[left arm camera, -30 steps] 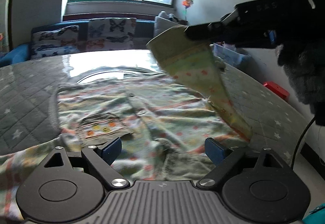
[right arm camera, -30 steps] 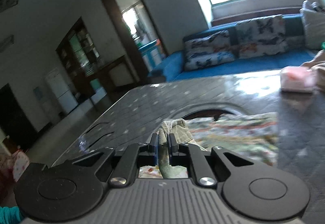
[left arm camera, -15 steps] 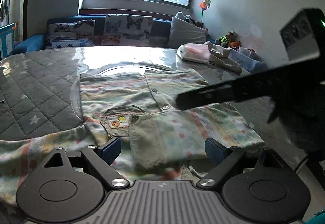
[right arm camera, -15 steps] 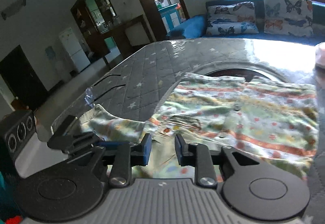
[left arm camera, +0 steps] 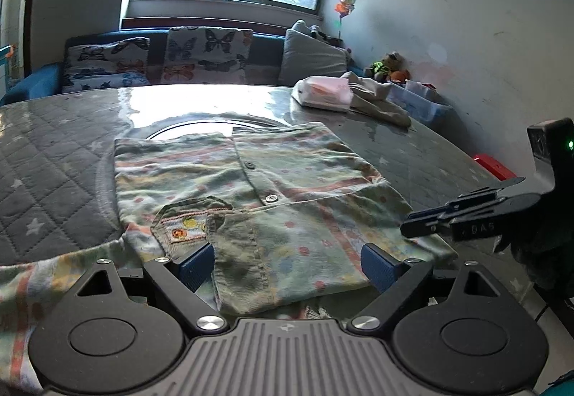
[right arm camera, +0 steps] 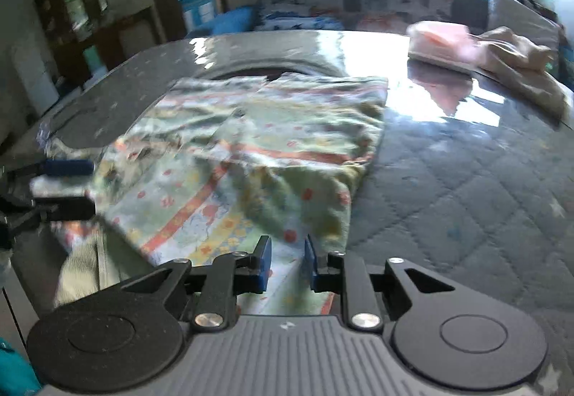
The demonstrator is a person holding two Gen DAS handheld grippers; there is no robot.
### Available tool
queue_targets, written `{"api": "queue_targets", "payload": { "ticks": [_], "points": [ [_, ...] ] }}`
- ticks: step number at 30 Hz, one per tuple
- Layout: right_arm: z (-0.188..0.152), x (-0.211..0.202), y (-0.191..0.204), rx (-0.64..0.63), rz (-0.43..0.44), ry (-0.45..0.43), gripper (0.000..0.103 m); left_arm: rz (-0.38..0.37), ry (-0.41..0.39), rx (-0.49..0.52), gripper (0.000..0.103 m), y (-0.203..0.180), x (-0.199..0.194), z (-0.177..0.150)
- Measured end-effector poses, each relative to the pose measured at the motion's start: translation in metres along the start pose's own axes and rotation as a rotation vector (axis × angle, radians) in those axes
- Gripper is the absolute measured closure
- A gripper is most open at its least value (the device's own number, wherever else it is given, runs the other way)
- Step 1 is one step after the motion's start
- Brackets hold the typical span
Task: Fold clothes
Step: 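Move the left gripper to the opposite side edge of the shirt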
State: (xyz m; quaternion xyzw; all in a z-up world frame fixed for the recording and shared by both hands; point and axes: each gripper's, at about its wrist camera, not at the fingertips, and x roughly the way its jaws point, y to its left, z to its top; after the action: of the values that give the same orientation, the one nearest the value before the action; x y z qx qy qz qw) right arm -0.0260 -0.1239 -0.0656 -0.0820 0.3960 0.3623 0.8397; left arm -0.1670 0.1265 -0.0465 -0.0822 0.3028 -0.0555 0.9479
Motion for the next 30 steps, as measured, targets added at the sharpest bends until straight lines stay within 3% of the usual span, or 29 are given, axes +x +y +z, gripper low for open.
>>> {"api": "queue_targets", "payload": {
  "ticks": [8,16,21,30],
  "points": [
    [0.029,0.007,0.002,-0.042,-0.034,-0.101,0.080,-0.050,0.020,0.025,0.017,-0.010,0.021,0.002],
    [0.027,0.030,-0.007,-0.027,-0.061,-0.072,0.076,-0.078,0.073,0.013,0.019,-0.006,0.036,-0.007],
    [0.029,0.018,0.016,-0.086,-0.003,-0.084,0.067,-0.061,0.067,0.001,0.018,-0.002,0.030,-0.007],
    [0.037,0.033,0.081,-0.229,0.191,-0.075,0.068,0.060,0.004,-0.079,0.018,0.030,-0.015,-0.010]
  ]
}}
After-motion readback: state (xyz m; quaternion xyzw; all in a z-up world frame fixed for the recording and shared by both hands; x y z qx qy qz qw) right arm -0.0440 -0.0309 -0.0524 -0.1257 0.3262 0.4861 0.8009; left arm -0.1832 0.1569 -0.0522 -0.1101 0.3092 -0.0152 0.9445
